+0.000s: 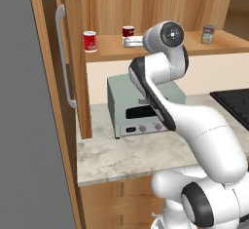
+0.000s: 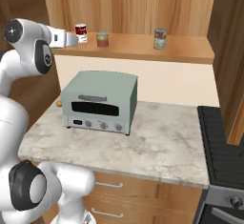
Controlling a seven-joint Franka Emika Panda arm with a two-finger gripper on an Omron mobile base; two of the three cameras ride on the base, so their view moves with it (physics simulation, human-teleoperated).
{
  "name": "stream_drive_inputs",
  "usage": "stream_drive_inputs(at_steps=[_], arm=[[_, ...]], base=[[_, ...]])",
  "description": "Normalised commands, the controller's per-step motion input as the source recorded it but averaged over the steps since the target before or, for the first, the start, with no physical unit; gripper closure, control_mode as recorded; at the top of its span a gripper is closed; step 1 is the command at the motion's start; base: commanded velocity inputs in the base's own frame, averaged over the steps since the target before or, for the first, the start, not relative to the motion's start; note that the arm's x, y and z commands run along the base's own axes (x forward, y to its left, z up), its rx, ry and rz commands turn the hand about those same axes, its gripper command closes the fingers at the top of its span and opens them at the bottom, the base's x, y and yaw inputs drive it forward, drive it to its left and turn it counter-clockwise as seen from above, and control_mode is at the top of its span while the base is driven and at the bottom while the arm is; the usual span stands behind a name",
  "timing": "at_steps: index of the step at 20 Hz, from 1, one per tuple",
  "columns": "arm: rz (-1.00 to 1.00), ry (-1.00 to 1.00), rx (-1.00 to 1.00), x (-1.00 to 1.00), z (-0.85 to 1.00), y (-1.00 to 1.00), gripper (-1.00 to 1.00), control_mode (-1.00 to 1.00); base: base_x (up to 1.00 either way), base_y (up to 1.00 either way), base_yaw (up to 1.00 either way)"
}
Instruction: Stack two cans on top of the other two cans in the cabinet.
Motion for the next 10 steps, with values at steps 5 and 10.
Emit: stream_drive_inputs(at_steps=[5,10], arm=[[0.03,0.02,0.01,0.28,0.02,0.01,-1.00,-1.00],[0.02,0.07,0.00,0.30,0.00,0.03,-1.00,-1.00]], base=[[0.00,0.00,0.00],[0.00,0.00,0.00]])
